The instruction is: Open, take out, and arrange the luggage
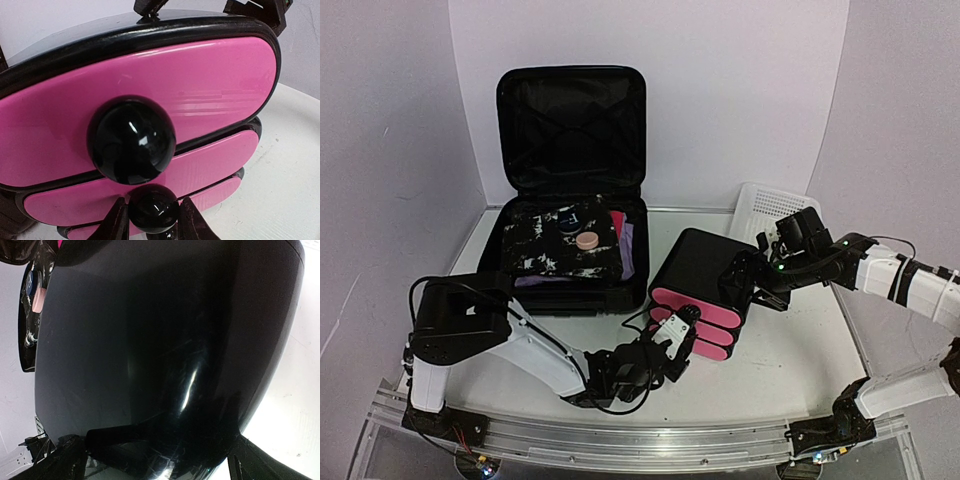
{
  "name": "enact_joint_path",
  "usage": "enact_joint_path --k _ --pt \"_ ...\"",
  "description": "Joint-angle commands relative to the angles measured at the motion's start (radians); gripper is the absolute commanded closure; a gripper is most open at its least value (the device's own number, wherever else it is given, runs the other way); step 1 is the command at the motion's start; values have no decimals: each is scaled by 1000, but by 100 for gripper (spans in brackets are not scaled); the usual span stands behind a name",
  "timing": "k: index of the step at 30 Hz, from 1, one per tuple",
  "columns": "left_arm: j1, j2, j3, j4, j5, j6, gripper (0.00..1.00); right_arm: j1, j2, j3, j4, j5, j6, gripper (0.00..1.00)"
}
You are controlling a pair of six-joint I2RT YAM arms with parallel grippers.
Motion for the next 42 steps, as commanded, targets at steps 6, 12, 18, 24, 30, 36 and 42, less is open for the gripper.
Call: enact_joint_path --k 6,12,18,24,30,36,42 --pt "-46 -186 -77 -95 -11 -29 75 10 19 32 -38 23 -35 2" --pt "-84 -274 -176 -141 -9 -73 75 10 21 32 -38 26 -38 2" --pt "-100 -325 -231 -181 9 -122 73 11 20 32 -38 32 -43 2" --pt "-101 -341 -228 -197 43 -124 55 11 16 30 -39 34 -49 2" --pt "-103 -468 -315 -204 115 -132 21 11 8 25 -40 39 -56 2" --pt "-89 -782 -400 -393 131 -150 9 10 -6 22 -48 46 -68 2" --pt "242 -1037 -278 -934 330 -353 3 10 -9 34 -81 53 -104 2"
